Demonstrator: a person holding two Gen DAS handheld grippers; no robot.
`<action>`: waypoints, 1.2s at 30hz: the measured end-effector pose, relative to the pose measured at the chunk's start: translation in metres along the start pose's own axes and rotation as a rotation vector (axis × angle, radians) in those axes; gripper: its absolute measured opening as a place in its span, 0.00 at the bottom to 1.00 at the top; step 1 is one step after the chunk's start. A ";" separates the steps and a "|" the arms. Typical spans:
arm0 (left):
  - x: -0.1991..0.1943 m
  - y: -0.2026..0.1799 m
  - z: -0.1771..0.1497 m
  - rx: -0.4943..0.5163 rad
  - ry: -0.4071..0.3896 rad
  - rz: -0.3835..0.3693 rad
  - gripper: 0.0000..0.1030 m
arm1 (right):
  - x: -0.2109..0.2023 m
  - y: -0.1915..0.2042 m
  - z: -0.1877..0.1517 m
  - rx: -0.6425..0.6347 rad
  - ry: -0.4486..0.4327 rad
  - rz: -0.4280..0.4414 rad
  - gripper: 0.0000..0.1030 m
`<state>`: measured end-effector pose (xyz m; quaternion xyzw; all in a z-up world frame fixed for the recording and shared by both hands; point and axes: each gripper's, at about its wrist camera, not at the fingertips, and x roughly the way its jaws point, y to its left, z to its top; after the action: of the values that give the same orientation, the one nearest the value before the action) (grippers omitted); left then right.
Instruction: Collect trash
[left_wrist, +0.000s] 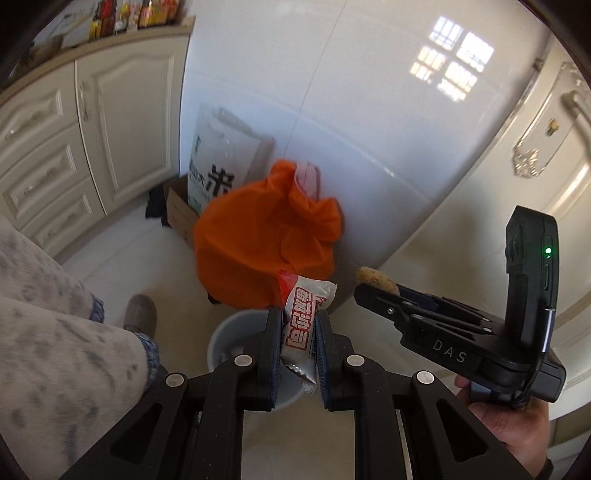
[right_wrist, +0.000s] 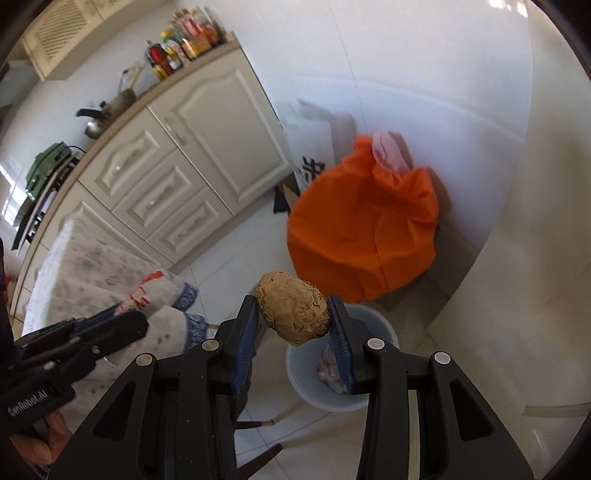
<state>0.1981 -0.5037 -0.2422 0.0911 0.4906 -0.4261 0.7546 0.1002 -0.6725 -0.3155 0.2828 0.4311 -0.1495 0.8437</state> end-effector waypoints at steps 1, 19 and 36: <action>0.009 0.000 0.003 -0.005 0.017 -0.009 0.13 | 0.004 -0.003 -0.002 0.006 0.007 0.000 0.38; 0.059 -0.007 0.012 0.005 0.048 0.175 0.98 | 0.017 -0.058 -0.009 0.229 -0.034 -0.110 1.00; -0.171 -0.010 -0.064 0.017 -0.357 0.262 0.99 | -0.096 0.079 0.024 0.051 -0.237 -0.023 1.00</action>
<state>0.1215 -0.3799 -0.1314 0.0835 0.3296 -0.3376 0.8777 0.0989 -0.6235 -0.1984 0.2796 0.3274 -0.2024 0.8796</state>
